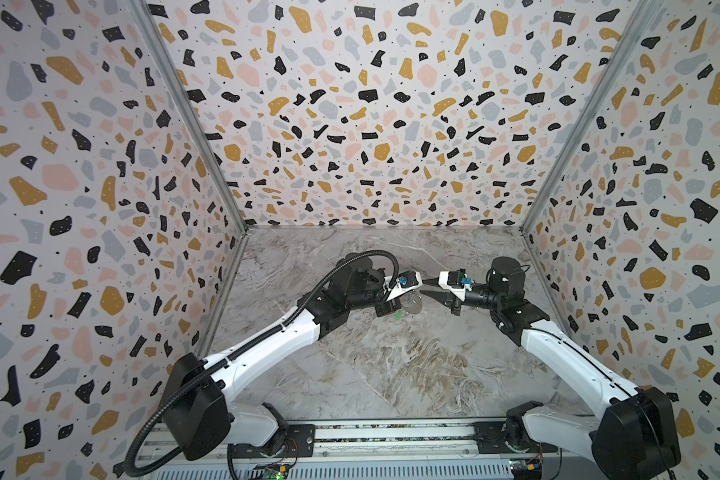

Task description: Remove the keys from the keyring

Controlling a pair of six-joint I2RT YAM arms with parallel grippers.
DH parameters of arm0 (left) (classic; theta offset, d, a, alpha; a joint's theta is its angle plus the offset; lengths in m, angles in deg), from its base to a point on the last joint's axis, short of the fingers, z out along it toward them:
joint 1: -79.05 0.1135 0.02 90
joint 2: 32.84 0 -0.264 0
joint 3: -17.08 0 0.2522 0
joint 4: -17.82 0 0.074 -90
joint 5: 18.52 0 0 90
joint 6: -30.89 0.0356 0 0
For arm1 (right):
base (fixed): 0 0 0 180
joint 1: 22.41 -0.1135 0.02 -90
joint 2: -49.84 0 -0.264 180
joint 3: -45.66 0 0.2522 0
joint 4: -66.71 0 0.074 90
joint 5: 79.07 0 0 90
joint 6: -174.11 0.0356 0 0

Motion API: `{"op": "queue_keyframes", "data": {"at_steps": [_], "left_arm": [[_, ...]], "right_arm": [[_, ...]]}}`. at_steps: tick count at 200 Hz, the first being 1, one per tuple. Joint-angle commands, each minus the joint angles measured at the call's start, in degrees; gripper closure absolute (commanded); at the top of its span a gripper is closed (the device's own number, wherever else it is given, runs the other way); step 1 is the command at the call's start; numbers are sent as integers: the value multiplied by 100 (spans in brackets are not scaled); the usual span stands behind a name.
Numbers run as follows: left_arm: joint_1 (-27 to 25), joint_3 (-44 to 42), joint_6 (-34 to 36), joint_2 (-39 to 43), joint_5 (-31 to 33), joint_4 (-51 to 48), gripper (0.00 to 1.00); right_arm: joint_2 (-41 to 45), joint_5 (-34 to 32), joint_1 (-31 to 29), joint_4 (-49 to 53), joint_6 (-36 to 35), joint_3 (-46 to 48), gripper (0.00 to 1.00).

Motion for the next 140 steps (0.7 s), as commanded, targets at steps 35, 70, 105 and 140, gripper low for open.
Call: {"op": "queue_keyframes", "data": {"at_steps": [35,70,105,140], "left_arm": [[-46,200,85,32,-41,196,100],[-49,158,66,62,-102,239,100],[-47,127,57,83,-145,255,100],[-54,119,26,94,-197,289,100]], "right_arm": [[-91,142,-95,95,-32,-241,81],[-120,144,-103,95,-39,-238,85],[-119,137,-105,61,-42,-221,89],[-93,128,-106,-15,-5,-180,93]]}}
